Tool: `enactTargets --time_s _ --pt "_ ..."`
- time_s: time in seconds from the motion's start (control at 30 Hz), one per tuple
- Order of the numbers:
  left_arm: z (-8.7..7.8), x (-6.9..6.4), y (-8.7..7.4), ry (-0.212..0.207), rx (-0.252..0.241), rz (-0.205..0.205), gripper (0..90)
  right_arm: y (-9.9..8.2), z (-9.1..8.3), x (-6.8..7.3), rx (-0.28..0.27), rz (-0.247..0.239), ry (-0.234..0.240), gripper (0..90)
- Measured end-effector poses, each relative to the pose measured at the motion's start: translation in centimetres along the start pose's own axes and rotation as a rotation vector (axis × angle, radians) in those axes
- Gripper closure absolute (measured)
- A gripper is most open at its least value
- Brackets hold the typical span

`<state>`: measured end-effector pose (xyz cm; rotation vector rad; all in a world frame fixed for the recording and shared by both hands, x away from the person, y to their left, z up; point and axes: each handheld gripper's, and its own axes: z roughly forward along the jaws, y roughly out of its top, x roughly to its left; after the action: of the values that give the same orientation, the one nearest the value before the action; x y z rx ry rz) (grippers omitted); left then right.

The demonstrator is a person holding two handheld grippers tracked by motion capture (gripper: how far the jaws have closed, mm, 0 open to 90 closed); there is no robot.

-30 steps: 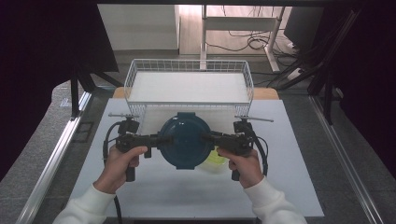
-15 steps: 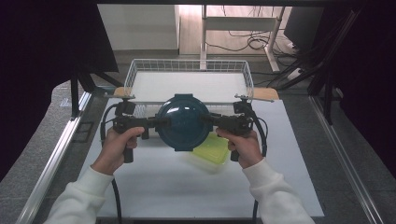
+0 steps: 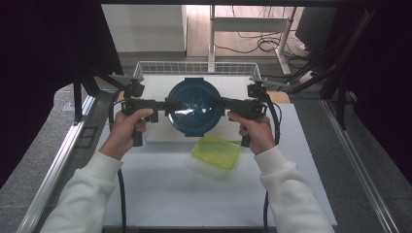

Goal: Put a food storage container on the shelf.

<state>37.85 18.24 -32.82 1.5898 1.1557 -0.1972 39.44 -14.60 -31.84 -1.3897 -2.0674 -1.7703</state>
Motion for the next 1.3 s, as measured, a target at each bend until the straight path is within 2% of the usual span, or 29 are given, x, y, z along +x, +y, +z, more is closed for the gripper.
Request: enactTargets --time_s 0.17,0.3,0.53,0.83,1.0,1.13,1.3 --pt "0.2 0.1 2.6 -0.003 -0.006 0.006 40.3 2.5 0.5 -0.2 -0.024 -0.002 0.0 43.9" --pt "0.3 0.1 3.9 -0.01 -0.011 0.003 40.3 3.8 0.7 -0.2 -0.028 -0.001 -0.003 44.0" --pt "0.4 0.3 5.2 -0.012 -0.003 0.009 40.3 4.9 0.9 -0.3 -0.034 -0.003 -0.006 44.1" --pt "1.1 0.7 7.5 -0.005 0.012 0.011 40.2 6.5 1.4 -1.1 -0.036 0.028 -0.005 44.2" --pt "1.7 1.7 7.8 -0.008 0.022 -0.014 40.0 7.1 2.0 -1.8 -0.028 0.035 -0.013 44.2" --pt "2.3 2.8 8.0 0.002 0.04 -0.035 39.9 7.1 2.9 -2.9 -0.004 0.063 -0.013 44.1" --pt "2.9 3.4 8.1 0.029 0.049 -0.05 39.7 7.0 3.8 -3.9 0.026 0.093 -0.017 43.1"
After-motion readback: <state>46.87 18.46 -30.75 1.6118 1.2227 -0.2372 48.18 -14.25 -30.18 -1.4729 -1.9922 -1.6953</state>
